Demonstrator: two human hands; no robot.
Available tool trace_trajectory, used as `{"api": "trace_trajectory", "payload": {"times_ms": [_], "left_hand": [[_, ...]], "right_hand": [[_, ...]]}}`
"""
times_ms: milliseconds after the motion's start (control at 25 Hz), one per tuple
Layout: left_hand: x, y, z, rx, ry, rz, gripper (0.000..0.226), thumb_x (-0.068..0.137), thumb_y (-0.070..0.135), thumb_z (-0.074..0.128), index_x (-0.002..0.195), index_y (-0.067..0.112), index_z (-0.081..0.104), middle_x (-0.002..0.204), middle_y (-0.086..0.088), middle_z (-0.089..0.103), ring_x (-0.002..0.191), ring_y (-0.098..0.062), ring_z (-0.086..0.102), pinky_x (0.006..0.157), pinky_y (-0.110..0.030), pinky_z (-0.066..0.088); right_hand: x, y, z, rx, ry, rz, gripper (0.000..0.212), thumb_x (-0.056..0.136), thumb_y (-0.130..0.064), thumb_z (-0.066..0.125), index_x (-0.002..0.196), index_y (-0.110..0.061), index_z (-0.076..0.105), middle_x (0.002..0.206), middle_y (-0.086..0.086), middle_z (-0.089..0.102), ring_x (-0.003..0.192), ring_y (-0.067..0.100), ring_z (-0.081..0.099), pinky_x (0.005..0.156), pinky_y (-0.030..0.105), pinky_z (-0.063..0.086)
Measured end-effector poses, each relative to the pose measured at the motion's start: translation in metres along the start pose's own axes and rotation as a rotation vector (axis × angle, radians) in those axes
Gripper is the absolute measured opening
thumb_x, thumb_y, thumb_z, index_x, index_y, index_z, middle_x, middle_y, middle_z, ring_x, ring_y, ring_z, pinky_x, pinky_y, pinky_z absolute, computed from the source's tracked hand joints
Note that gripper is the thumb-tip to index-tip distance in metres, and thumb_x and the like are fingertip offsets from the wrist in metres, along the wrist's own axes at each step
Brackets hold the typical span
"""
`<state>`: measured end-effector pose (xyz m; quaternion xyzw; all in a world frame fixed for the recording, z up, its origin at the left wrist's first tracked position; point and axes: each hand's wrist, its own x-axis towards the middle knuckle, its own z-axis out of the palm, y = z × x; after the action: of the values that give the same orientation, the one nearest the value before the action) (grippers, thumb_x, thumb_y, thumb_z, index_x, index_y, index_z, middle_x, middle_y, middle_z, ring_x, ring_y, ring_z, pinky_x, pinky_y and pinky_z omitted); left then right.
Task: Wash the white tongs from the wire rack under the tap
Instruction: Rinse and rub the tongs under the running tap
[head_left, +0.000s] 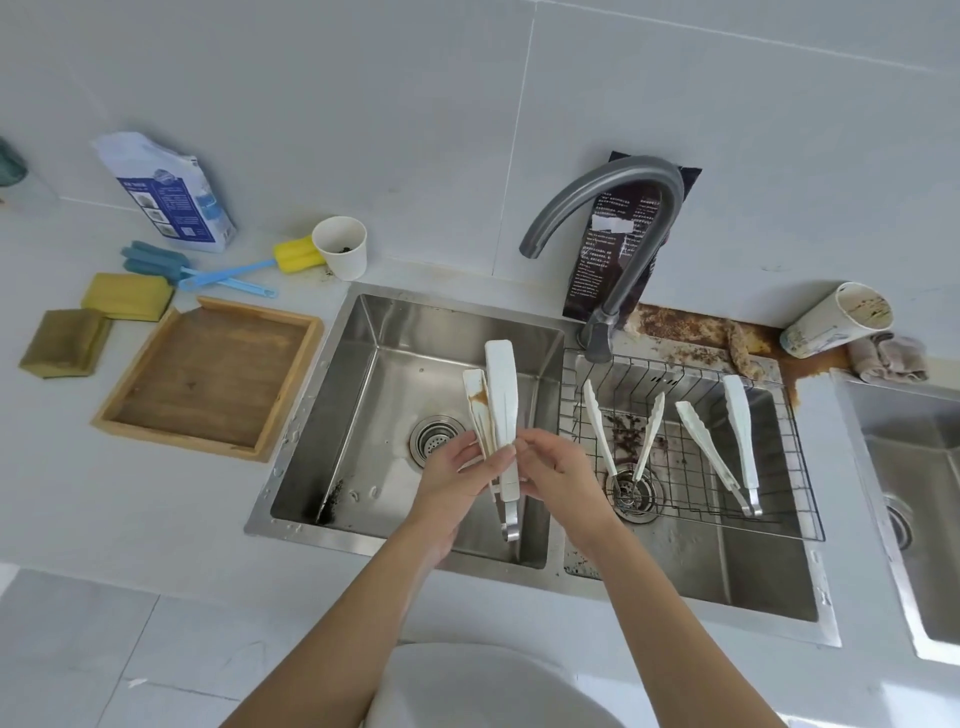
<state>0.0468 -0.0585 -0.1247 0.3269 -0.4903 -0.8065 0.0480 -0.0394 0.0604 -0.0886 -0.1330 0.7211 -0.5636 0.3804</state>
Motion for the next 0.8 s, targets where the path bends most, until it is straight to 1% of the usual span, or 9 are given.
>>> {"api": "trace_trajectory", "payload": {"times_ms": [160,280,360,440,520,640,680,760,800], "left_hand": [[0.005,0.001,0.005,-0.047,0.041,-0.004,0.047,0.079,0.021,0.080,0.123,0.014,0.066,0.115,-0.004,0.073,0.108,-0.021,0.068,0.096,-0.037,0.051],[0.005,0.004,0.004,-0.097,0.082,-0.011,0.042,0.083,0.016,0.075,0.123,0.011,0.065,0.110,-0.001,0.074,0.104,-0.014,0.068,0.094,-0.031,0.052],[0.004,0.009,0.000,-0.099,0.097,-0.016,0.039,0.084,0.015,0.073,0.122,0.011,0.066,0.108,0.001,0.074,0.102,-0.012,0.067,0.095,-0.031,0.051],[0.002,0.014,-0.005,-0.095,0.107,-0.021,0.037,0.085,0.015,0.073,0.121,0.014,0.066,0.110,0.000,0.073,0.103,-0.012,0.067,0.097,-0.030,0.051],[0.001,0.017,-0.008,-0.124,0.103,-0.023,0.038,0.082,0.016,0.074,0.119,0.015,0.067,0.110,0.000,0.073,0.103,-0.013,0.067,0.098,-0.031,0.050],[-0.002,0.019,-0.012,-0.183,0.046,-0.026,0.046,0.079,0.021,0.072,0.123,0.009,0.065,0.105,-0.002,0.071,0.103,-0.016,0.064,0.102,-0.036,0.047],[-0.002,0.020,-0.014,-0.189,0.030,-0.030,0.047,0.081,0.021,0.071,0.124,0.007,0.065,0.106,-0.004,0.070,0.103,-0.017,0.064,0.102,-0.037,0.047],[-0.003,0.020,-0.017,-0.196,0.025,-0.042,0.046,0.084,0.022,0.068,0.126,0.004,0.063,0.110,-0.008,0.069,0.104,-0.019,0.063,0.101,-0.039,0.047],[-0.003,0.020,-0.019,-0.197,0.031,-0.047,0.046,0.085,0.023,0.067,0.127,0.004,0.063,0.111,-0.009,0.069,0.104,-0.019,0.063,0.099,-0.038,0.049]], "right_hand": [[0.011,0.002,-0.012,0.030,-0.059,0.015,0.024,0.102,-0.014,0.049,0.114,-0.013,0.070,0.115,0.010,0.072,0.104,0.024,0.070,0.095,0.041,0.055],[0.029,-0.006,-0.028,0.083,0.072,0.070,0.020,0.102,-0.020,0.050,0.116,-0.017,0.064,0.117,0.012,0.069,0.098,0.018,0.072,0.092,0.035,0.057],[0.047,-0.015,-0.041,0.141,0.181,0.109,0.029,0.101,-0.021,0.051,0.129,-0.014,0.054,0.115,0.012,0.069,0.097,0.019,0.072,0.086,0.030,0.058],[0.069,-0.028,-0.055,0.172,0.254,0.137,0.043,0.100,-0.020,0.053,0.141,-0.012,0.042,0.112,0.012,0.067,0.098,0.022,0.071,0.084,0.032,0.058],[0.097,-0.039,-0.068,0.255,0.314,0.188,0.048,0.100,-0.022,0.053,0.144,-0.014,0.036,0.117,0.017,0.064,0.099,0.026,0.070,0.081,0.035,0.059],[0.148,-0.047,-0.086,0.390,0.483,0.336,0.040,0.098,-0.027,0.055,0.134,-0.013,0.044,0.133,0.026,0.055,0.114,0.039,0.063,0.089,0.047,0.057],[0.160,-0.047,-0.092,0.424,0.514,0.390,0.040,0.097,-0.031,0.056,0.131,-0.011,0.046,0.133,0.025,0.056,0.112,0.040,0.063,0.088,0.047,0.057],[0.176,-0.045,-0.098,0.491,0.516,0.460,0.049,0.097,-0.038,0.054,0.136,-0.009,0.046,0.126,0.019,0.058,0.093,0.033,0.064,0.079,0.042,0.058],[0.181,-0.044,-0.100,0.499,0.517,0.474,0.050,0.097,-0.040,0.052,0.137,-0.011,0.045,0.128,0.015,0.057,0.088,0.031,0.061,0.080,0.042,0.057]]}}
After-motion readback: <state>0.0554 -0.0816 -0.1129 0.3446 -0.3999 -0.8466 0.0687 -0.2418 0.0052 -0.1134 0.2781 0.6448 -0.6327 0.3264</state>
